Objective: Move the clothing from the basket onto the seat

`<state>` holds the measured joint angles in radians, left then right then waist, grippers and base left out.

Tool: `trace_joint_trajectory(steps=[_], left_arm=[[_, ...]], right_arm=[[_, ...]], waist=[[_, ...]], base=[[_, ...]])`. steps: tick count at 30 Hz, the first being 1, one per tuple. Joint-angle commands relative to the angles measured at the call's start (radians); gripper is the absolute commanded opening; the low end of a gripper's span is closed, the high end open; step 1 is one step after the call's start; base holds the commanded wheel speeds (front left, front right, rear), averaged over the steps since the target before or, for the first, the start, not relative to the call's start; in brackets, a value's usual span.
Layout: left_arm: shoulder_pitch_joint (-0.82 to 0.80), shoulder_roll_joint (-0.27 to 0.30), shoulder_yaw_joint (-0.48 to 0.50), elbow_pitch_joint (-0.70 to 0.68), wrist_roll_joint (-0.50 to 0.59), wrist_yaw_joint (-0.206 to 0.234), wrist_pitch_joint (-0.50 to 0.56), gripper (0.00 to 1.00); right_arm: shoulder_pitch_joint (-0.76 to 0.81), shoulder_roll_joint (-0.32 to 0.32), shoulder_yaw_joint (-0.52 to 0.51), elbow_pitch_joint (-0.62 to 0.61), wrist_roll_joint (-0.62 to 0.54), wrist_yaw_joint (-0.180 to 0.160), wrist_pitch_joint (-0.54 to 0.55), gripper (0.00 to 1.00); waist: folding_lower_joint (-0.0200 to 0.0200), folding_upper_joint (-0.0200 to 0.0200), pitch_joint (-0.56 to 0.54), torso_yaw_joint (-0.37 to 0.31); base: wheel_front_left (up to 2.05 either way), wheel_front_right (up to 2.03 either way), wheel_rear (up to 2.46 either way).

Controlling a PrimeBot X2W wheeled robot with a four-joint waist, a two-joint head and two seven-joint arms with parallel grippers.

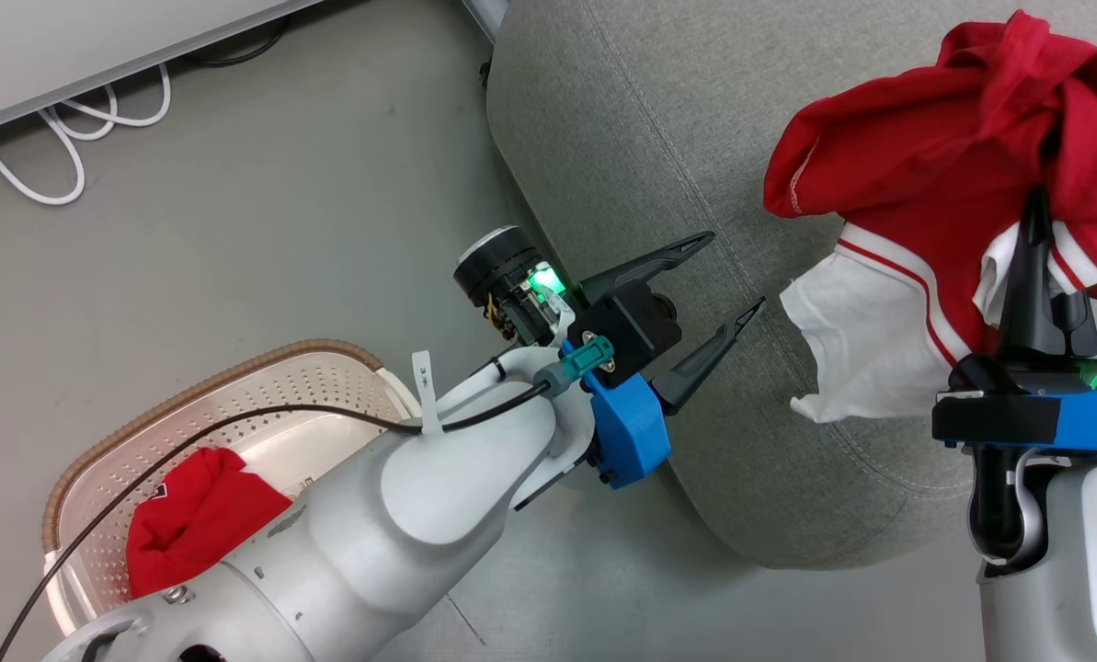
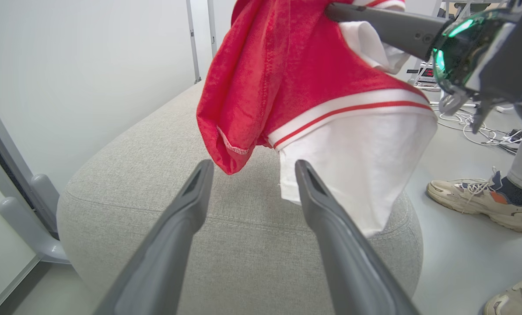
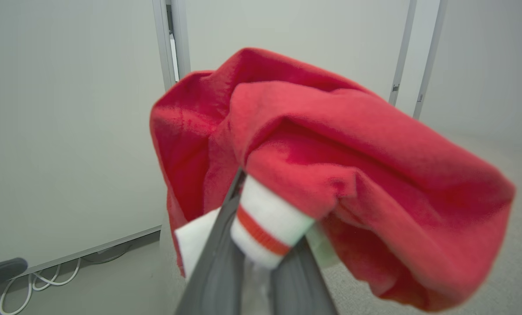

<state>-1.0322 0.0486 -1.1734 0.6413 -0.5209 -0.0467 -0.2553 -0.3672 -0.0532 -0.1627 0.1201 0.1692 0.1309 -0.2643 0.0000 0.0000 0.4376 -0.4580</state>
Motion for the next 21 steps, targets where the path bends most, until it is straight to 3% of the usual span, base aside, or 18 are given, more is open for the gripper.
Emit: trace_joint_trajectory(steps=[1, 10, 21], left_arm=[[-0.013, 0.004, -0.004, 0.002, -0.007, 0.002, -0.002, 1.00], [-0.036, 0.004, -0.008, 0.002, -0.013, 0.019, -0.008, 1.00], [-0.163, 0.022, -0.003, 0.009, 0.025, 0.034, 0.016, 1.00]], right_arm=[[0.008, 0.004, -0.003, -0.003, 0.005, 0.000, 0.000, 0.00], [-0.062, -0.018, -0.006, -0.031, -0.026, 0.000, 0.000, 0.00], [-0.389, -0.215, -0.137, -0.087, -0.003, 0.000, 0.000, 0.00]], waist=[[0.0000, 0.0000, 0.001, 0.000], [0.0000, 0.0000, 0.031, 0.012], [0.0000, 0.0000, 0.238, 0.043]], base=[[0.00, 0.00, 0.00], [0.00, 0.00, 0.00], [0.00, 0.00, 0.00]])
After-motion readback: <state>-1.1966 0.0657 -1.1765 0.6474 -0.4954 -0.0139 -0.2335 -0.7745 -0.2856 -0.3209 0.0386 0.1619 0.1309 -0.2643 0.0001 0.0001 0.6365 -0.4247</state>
